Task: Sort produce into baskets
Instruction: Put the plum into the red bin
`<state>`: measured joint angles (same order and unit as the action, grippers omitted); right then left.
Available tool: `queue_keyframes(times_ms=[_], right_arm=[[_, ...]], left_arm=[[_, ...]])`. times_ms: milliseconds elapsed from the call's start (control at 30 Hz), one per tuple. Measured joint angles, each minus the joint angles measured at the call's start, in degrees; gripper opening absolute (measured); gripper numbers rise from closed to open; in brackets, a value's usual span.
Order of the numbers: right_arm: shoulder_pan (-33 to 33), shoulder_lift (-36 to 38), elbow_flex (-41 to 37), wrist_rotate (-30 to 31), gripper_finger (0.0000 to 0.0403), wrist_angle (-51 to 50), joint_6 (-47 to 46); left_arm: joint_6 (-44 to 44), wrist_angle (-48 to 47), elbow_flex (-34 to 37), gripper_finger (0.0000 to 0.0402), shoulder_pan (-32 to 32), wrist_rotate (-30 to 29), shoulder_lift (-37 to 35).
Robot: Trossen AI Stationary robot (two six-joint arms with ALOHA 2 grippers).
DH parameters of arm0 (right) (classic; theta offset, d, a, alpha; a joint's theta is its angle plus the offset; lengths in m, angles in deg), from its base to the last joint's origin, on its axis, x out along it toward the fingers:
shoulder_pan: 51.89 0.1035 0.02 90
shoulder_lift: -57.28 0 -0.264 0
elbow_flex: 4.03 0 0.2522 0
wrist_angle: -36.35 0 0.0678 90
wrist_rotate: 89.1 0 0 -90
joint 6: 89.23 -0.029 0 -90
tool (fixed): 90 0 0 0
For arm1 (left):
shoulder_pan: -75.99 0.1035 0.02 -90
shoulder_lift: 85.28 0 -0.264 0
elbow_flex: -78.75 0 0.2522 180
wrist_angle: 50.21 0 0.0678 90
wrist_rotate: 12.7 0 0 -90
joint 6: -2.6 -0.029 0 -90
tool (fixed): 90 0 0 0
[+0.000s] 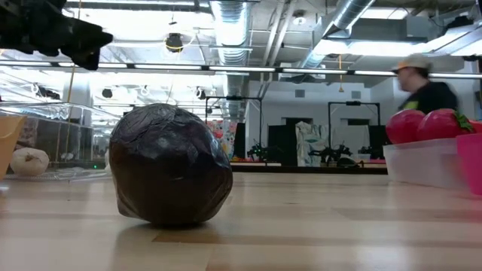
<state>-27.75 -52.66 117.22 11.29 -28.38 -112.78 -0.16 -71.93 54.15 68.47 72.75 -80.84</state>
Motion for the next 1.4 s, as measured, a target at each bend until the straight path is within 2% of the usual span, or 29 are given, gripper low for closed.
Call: queue_keyframes(times_ms=[100,367,567,933,1100,1400], right_arm=[[-0.3,0.0,0.0,0.0,0.0396,0.1,0.0],[-1.4,0.0,0.0,0.0,0.0396,1.0,0.0],[-1.7,-2.2,0.0,-1.4,0.0396,2.6,-0.3],[-1.7,-8.8,0.1,-4.5,0.0396,5.3,-0.3],[-1.7,-11.5,0.0,-5.6,0.0396,5.9,-5.7],[-0.8,-12.3,0.0,-5.9,0.0396,6.8,-23.1]], left_arm=[[-0.7,-2.2,0.6,0.0096,0.1,-0.6,-4.6],[-4.8,-1.3,3.4,0.0096,0.1,-1.9,-4.4],[-5.6,10.2,10.3,0.0096,0.2,-1.8,-4.1],[-11.1,10.6,10.3,0.0096,2.4,-2.8,-3.4],[-8.8,11.1,10.3,0.0096,3.1,-3.7,-2.4],[-8.6,10.9,10.3,0.0096,3.2,-4.3,-2.2]])
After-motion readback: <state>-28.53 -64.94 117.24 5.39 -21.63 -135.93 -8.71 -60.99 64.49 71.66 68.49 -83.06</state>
